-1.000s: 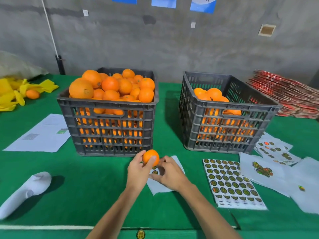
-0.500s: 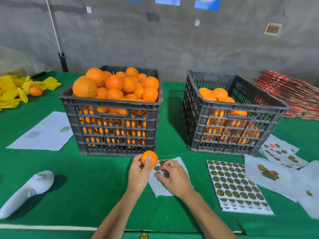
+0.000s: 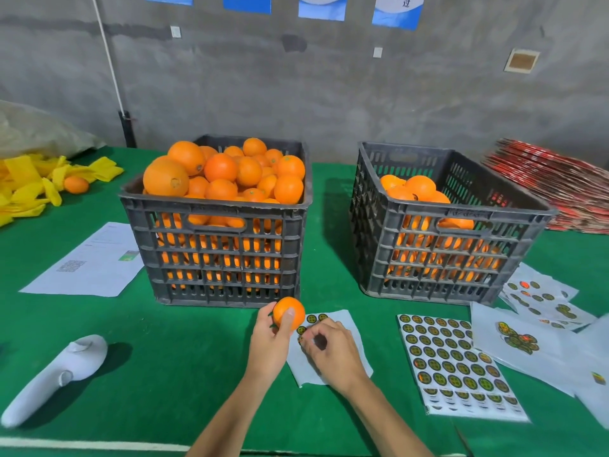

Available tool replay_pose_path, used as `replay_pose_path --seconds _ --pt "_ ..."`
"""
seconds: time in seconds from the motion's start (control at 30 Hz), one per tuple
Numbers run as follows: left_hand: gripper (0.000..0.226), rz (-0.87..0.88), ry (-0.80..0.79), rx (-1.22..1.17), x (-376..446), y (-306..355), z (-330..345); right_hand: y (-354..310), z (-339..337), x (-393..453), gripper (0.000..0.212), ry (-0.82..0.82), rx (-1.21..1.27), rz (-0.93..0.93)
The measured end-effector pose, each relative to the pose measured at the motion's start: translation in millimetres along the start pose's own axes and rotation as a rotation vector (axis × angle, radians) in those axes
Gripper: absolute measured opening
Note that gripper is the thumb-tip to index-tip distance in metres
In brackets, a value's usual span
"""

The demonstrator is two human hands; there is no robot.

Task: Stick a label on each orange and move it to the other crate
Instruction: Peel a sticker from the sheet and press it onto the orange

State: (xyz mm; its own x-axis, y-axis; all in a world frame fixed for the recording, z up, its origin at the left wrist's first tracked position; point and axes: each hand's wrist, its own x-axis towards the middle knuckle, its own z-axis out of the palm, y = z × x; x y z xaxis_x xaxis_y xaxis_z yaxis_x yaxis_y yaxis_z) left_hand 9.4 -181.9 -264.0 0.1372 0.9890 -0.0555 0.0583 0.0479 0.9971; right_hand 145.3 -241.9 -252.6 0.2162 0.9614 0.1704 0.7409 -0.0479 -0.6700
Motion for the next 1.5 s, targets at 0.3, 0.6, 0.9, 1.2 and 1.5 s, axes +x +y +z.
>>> replay_pose_path --seconds 0.3,0.6,0.9,1.2,1.5 --pt "0.033 0.032 -0.05 -0.044 -2.3 22.6 11.4 -30.7 -25.7 12.6 0.009 0.178 0.737 0.138" --pt "0.036 0.236 -0.226 -0.161 3.7 112.3 43.6 -46.0 -96.8 30.7 0.045 0.275 0.846 0.036" --pt "0.034 0.53 -0.381 0.156 43.1 232.8 92.0 -52.2 -219.8 71.1 0.033 0.346 0.692 -0.226" --pt "0.05 0.465 0.124 1.241 93.3 258.9 20.0 2.5 -270.3 124.0 0.041 0.757 -0.303 0.016" --pt "0.066 0.363 -0.022 0.841 115.1 257.9 -13.3 -0.3 -252.5 124.3 0.026 0.667 -0.344 -0.073"
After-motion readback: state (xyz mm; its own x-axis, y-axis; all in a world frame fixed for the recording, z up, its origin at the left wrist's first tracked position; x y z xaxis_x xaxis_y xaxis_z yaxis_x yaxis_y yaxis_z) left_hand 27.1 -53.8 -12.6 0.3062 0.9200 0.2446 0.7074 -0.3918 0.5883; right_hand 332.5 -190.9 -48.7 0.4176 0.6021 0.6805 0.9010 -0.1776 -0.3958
